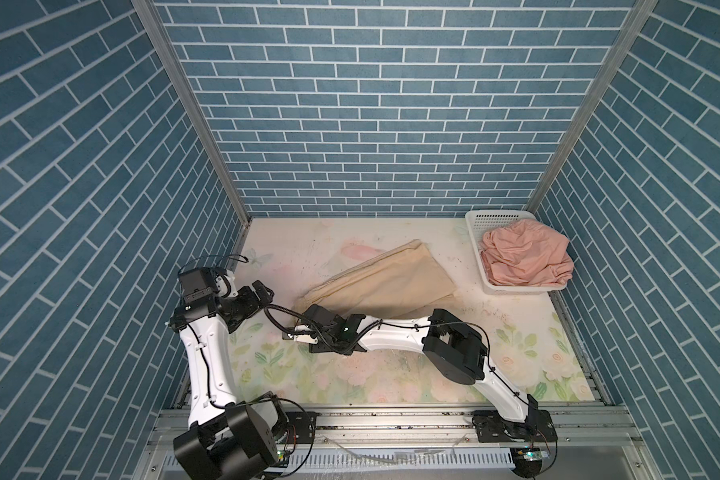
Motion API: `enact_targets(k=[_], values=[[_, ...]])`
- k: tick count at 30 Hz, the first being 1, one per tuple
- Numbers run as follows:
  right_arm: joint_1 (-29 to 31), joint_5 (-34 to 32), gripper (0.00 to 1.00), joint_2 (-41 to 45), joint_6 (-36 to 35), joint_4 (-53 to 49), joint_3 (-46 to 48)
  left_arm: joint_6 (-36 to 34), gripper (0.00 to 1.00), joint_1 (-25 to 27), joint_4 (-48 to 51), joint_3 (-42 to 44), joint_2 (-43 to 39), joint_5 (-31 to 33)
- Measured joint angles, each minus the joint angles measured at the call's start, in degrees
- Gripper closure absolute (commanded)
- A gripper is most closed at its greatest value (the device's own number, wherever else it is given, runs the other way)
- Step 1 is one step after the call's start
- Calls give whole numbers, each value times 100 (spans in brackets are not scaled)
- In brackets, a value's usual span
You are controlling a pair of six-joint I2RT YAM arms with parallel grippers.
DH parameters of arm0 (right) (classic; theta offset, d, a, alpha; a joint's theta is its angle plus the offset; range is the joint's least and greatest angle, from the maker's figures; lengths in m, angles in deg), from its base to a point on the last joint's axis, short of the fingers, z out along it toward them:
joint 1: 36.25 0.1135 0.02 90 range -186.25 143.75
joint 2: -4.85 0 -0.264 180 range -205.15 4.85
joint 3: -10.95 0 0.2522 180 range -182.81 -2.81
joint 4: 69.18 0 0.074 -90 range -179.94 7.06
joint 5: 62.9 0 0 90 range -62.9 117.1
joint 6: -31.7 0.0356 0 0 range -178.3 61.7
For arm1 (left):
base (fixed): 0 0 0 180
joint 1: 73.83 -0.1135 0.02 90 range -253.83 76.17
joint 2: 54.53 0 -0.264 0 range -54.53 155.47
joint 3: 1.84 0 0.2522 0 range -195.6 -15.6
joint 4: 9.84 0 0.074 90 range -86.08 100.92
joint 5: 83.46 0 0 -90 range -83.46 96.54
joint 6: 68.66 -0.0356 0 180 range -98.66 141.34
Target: Fold and stack the shorts
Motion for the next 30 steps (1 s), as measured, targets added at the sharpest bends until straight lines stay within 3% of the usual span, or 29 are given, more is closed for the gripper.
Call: enact_targets(k=[8,13,22,30], values=[[-105,367,68,0,160,-9,15,4,0,-9,61,0,190,-87],[-192,754,98,0,411,20,33,160,0,-11,2,63,251,-234],[-389,1504,100,208,997,918,728,625,0,-15,-363,750,240,-557],[-531,1893,100,546,1764,2026,1626,1519,0,4,-1425,1816,33,-1163]])
